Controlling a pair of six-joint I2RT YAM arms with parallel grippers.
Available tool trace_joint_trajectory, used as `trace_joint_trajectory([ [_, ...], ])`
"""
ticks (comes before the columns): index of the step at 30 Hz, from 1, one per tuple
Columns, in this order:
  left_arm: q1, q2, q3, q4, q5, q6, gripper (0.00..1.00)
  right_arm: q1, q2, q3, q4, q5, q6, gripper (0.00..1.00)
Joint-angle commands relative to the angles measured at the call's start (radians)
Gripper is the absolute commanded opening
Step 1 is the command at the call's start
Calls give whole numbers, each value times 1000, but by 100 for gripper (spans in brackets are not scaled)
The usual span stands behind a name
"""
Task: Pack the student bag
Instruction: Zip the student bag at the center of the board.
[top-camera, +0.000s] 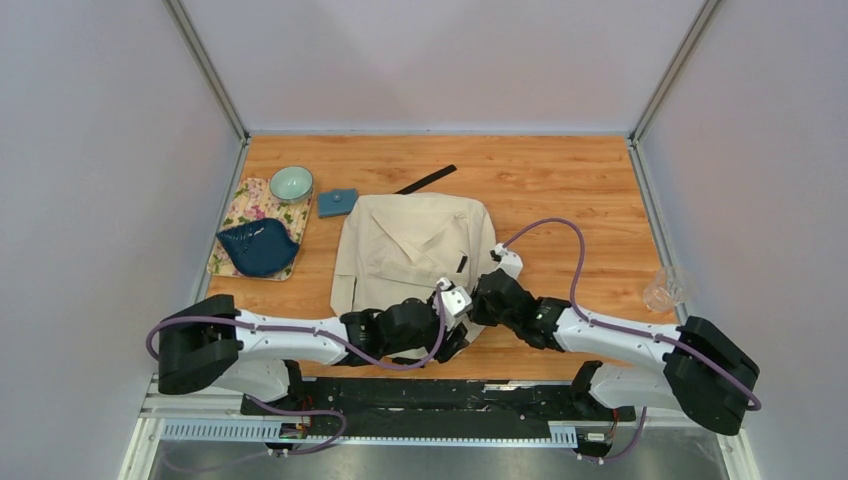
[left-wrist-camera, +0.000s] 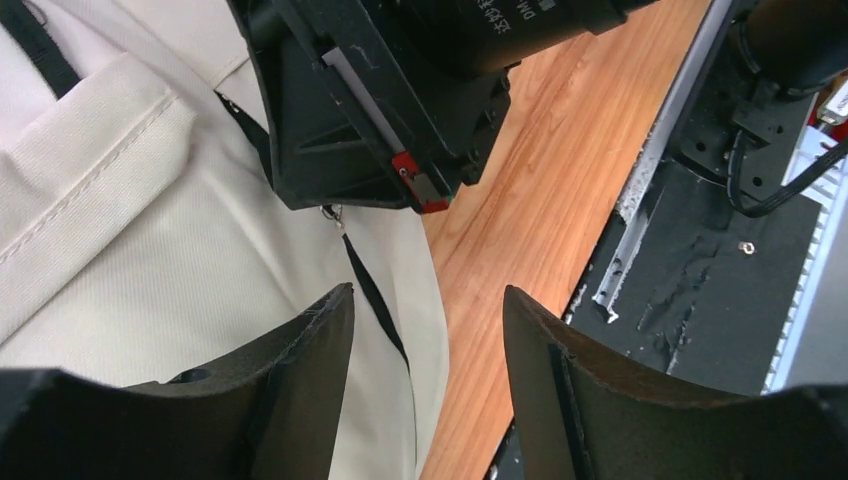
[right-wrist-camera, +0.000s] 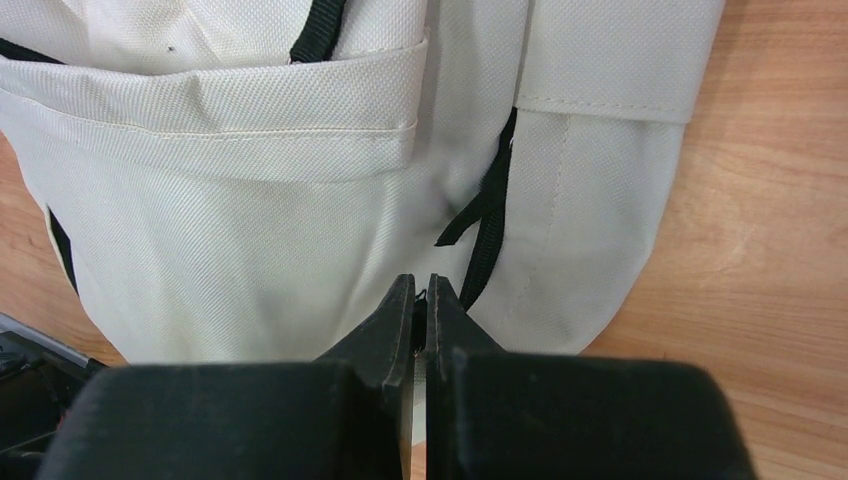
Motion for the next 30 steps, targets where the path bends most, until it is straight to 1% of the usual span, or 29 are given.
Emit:
trace_joint_trajectory([
  [1,-4,83,64,24,-8,65,64,3,-53,-14,19,44,-20,0],
  [4,-4,121,64,46,-3,51,62,3,-84,-25,0,51,-20,0],
  [7,-4,153,61,61,-6,33,52,2,-113,-39,-12,59,-17,0],
  [10,-4,176,48,95,-15,13,33,3,-134,-51,-15,50,-10,0],
  [11,-4,181,50,96,-21,0,20,2,-137,-62,-15,50,-8,0],
  [13,-4,186,48,106,-34,-10,3,3,-145,-70,-15,47,-3,0],
  [14,-4,183,42,110,-34,-18,0,3,-147,-74,-15,44,-5,0],
  [18,-4,152,12,148,-11,-21,0,3,-125,-77,-4,27,-8,0],
  [21,-4,137,-24,171,69,-9,0,2,-84,-58,0,25,-17,0],
  [22,-4,137,-33,175,131,-7,0,2,-70,-48,-1,30,-22,0],
  [25,-9,140,-70,176,192,-17,0,-6,-18,-21,-6,71,-28,0],
  [27,-29,134,-105,178,192,-6,0,-21,25,-10,-6,99,-34,0],
  [30,-53,121,-131,162,187,17,0,-26,38,-7,40,143,-62,0],
])
